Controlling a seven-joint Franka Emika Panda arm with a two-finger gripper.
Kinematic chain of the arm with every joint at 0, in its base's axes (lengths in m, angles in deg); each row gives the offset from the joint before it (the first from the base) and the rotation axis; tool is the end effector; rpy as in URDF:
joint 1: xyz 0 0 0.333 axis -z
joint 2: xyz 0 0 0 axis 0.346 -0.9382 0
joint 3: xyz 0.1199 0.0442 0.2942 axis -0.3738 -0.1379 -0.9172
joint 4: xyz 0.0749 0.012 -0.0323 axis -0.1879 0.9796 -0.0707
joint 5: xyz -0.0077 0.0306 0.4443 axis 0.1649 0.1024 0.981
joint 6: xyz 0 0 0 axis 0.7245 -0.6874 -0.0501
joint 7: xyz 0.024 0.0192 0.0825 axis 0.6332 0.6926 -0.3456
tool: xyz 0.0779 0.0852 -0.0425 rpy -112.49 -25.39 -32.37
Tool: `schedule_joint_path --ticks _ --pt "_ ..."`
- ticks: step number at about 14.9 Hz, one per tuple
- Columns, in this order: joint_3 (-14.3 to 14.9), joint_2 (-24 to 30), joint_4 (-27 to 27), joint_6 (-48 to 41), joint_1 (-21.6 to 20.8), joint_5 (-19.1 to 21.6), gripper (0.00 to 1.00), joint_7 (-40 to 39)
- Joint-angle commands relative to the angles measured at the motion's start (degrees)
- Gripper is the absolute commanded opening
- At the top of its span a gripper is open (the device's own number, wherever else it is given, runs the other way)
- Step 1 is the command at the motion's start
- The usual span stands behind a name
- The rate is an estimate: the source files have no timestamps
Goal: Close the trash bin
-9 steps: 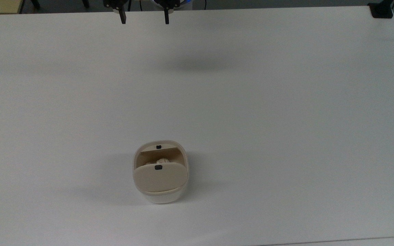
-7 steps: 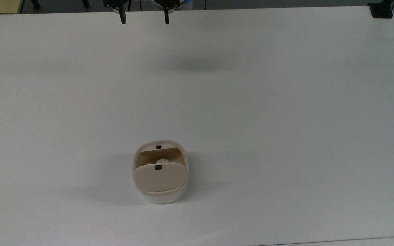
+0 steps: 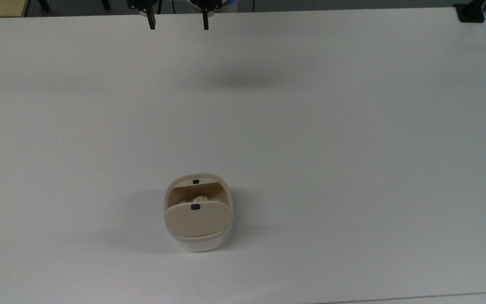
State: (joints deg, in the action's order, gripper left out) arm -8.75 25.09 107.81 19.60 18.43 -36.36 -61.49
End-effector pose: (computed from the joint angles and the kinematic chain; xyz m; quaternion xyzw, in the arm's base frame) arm 0.6171 0.0033 0.5997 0.9981 0.0182 0.0583 0.0010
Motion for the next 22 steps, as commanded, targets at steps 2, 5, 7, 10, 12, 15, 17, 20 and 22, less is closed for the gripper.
schedule_joint_path --ticks 2,5,7,10,12,15,17,20,22 --pt "0.03 0.85 0.87 0.36 -0.12 0.69 1.0 -0.81" --pt "0.03 0.68 0.87 0.45 -0.03 0.69 1.0 -1.42" --pt "0.03 -0.89 0.69 1.33 0.06 0.25 1.0 -3.44" --pt "0.03 -4.15 -1.77 4.04 -0.29 -0.19 0.8 -3.62" --pt "0.03 -5.99 -1.86 9.65 -0.73 -0.28 0.59 -2.4" --pt "0.03 -9.5 -2.38 21.33 -1.08 0.34 0.1 10.55" --pt "0.03 -14.06 -7.37 27.58 -1.96 -0.36 0.0 24.6" --pt "0.03 -19.08 -11.08 34.61 -1.97 -0.02 0.0 38.96" --pt "0.12 -21.55 -12.57 39.45 -1.97 -0.1 0.0 46.87"
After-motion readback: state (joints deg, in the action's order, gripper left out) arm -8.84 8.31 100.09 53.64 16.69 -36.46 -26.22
